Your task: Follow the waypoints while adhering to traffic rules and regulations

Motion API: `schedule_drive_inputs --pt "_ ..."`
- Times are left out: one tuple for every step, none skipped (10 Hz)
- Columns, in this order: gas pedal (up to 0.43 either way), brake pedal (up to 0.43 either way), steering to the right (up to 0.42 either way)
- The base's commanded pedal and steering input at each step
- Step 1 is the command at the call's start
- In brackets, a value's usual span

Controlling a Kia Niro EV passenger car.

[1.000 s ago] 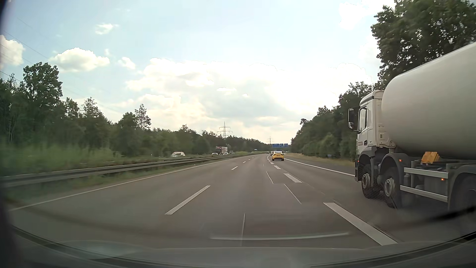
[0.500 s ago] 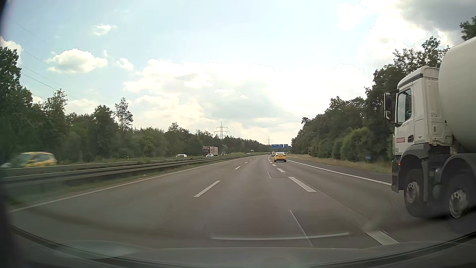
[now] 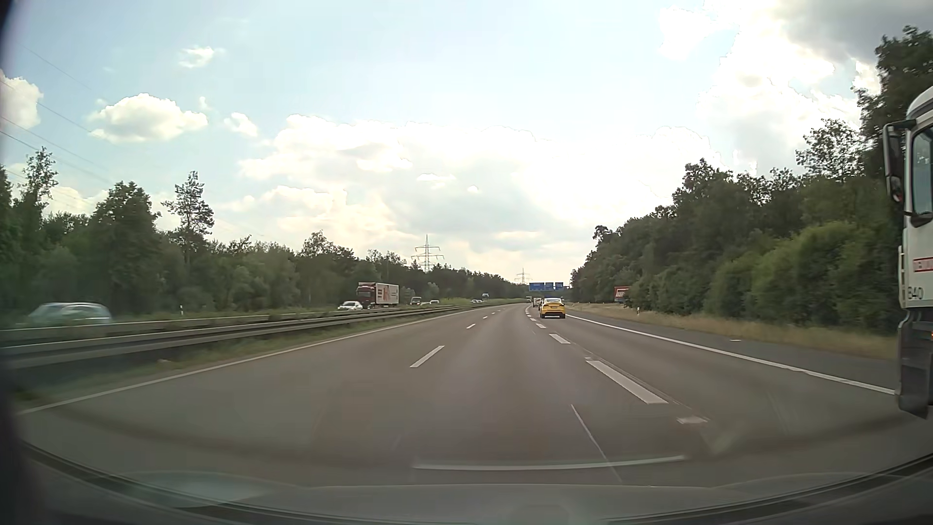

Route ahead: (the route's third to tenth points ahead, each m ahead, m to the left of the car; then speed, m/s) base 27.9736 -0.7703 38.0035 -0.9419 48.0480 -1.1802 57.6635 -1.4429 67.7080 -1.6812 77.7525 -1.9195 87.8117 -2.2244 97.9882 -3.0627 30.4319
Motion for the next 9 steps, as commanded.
schedule_drive_inputs --pt "0.157 0.030 0.007" --pt "0.169 0.030 0.006" --pt "0.169 0.030 0.007" --pt "0.177 0.030 0.007" --pt "0.177 0.030 0.007" --pt "0.177 0.030 0.006" --pt "0.177 0.030 0.006" --pt "0.177 0.030 0.006" --pt "0.177 0.030 0.006"
